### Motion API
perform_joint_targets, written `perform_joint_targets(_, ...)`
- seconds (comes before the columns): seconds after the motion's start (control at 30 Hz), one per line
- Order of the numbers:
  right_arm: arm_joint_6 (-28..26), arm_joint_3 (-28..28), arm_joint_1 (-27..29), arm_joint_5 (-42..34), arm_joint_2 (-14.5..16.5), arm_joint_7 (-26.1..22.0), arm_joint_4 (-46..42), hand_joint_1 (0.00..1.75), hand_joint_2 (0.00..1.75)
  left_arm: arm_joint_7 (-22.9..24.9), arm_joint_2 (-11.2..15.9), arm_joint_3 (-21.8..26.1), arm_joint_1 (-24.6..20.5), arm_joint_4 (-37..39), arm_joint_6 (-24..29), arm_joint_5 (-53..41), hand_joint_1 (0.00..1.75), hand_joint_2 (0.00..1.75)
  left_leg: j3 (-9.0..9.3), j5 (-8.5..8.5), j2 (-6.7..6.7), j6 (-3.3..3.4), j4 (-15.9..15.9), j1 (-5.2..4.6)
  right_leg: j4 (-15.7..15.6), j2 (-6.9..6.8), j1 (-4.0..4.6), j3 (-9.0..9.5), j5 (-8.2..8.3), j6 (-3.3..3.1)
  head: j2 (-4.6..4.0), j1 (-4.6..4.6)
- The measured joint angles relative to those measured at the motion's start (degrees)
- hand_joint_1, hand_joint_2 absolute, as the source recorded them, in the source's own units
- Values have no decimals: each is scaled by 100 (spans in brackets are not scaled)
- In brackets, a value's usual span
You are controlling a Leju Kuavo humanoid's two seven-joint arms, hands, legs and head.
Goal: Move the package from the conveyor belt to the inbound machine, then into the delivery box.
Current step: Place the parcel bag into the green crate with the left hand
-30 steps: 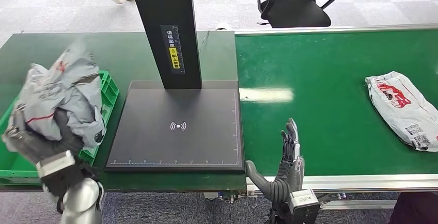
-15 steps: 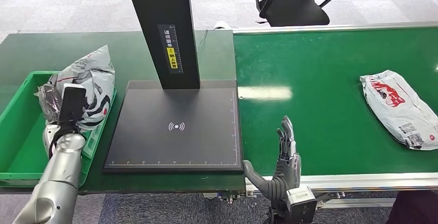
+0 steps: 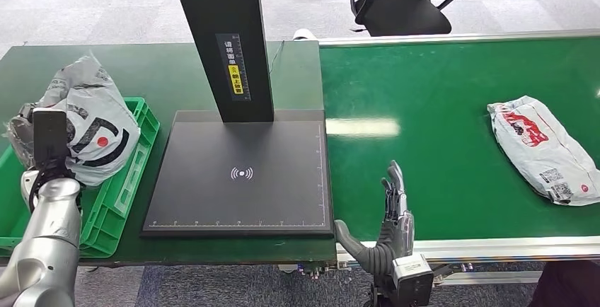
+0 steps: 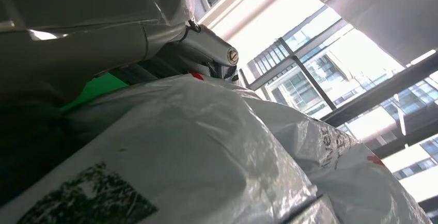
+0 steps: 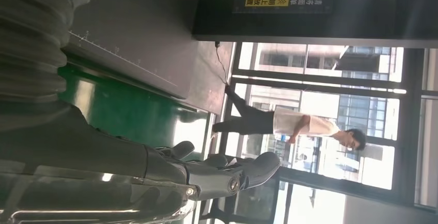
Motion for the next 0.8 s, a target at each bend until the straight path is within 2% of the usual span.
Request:
perform_joint_targets(0.2, 31, -63, 2, 26, 21, 20, 0, 0, 175, -9, 173, 332, 72, 1, -7, 99, 135, 175, -4, 0, 1, 0, 0, 0, 0, 1, 0, -6, 0, 0, 0, 0)
perform_joint_targets(0.23, 31, -68, 3, 31, 21, 24, 0, 0, 175, 6, 205, 376, 81, 1, -7, 107, 118, 175, -5, 0, 1, 0, 0, 0, 0, 1, 0, -7, 0, 0, 0, -1)
perform_joint_targets(0.33, 32, -81, 11, 47, 22, 29, 0, 0, 175, 57, 313, 512, 89, 11, -3, 124, 21, 175, -7, 0, 1, 0, 0, 1, 0, 1, 1, -9, 0, 0, 0, -1)
perform_joint_targets(0.37, 32, -87, 17, 54, 22, 32, 0, 0, 175, 61, 350, 559, 91, 19, -2, 126, 2, 175, -8, 0, 1, 0, 0, 1, 0, 1, 1, -9, 0, 0, 0, 0)
perform_joint_targets(0.6, 8, -130, 78, 93, 60, 49, -2, 0, 175, -177, 423, 778, 216, 3, -34, 160, 0, 175, -10, 0, -1, 0, 0, 0, -1, 1, 0, -12, -1, -1, 0, 0)
perform_joint_targets(0.7, -26, -141, 101, 98, 73, 63, -2, 0, 175, -429, 327, 799, 388, -260, -55, 304, 0, 175, -10, 0, 0, 0, 1, 0, -1, 1, 0, -13, -1, 0, 0, 0)
perform_joint_targets(0.8, -72, -151, 123, 95, 83, 67, -1, 0, 175, -636, 126, 796, 713, -844, -74, 556, 0, 175, -10, -1, 3, 0, 1, -1, -1, 2, -1, -14, -1, 0, 0, 0)
